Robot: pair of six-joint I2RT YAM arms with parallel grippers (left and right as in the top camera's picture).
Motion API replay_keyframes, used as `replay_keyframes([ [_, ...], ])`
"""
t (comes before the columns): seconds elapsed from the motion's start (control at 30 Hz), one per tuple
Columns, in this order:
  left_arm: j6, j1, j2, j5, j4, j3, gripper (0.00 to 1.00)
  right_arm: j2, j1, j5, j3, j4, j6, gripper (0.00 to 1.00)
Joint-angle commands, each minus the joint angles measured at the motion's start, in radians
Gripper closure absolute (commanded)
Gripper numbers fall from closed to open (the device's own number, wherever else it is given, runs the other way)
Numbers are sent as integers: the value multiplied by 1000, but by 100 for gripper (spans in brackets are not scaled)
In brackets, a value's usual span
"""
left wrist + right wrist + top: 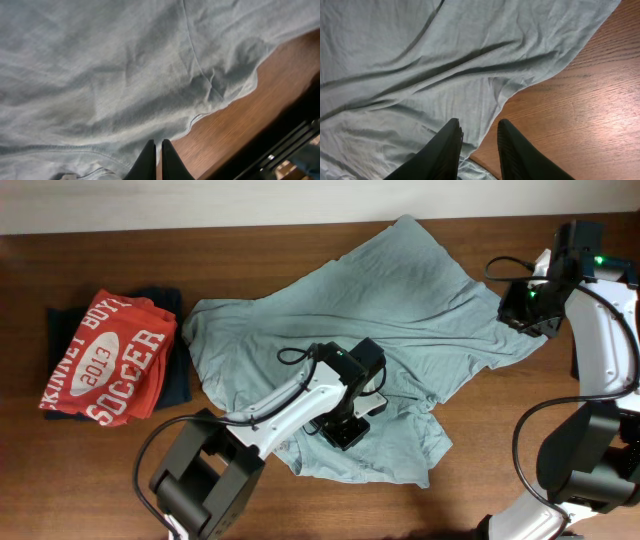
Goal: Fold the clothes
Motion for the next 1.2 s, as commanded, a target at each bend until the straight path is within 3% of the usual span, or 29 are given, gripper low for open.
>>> replay_keyframes([
  [0.0,91,-5,39,-4,19,-23,94,0,-4,-9,7,-5,8,72],
  [0.17,95,-5,79,-38,98,-76,95,0,-4,-9,7,-7,8,72],
  [0.4,75,-5,90,-24,69,-116,97,0,-4,-9,7,-5,8,72],
  [0.63,-74,-5,90,-9,21,-157,99,58,-3,-9,-1,-25,4,68],
  [0.8,-163,-5,90,-14,-39,-168,99,157,-4,-8,-11,5,4,72],
  [0.97,-368,21,89,-107,-89,-181,99,253,-4,0,-11,116,4,75],
  [1.17,-397,96,89,-151,-128,-183,99,298,-4,98,-11,218,4,75],
])
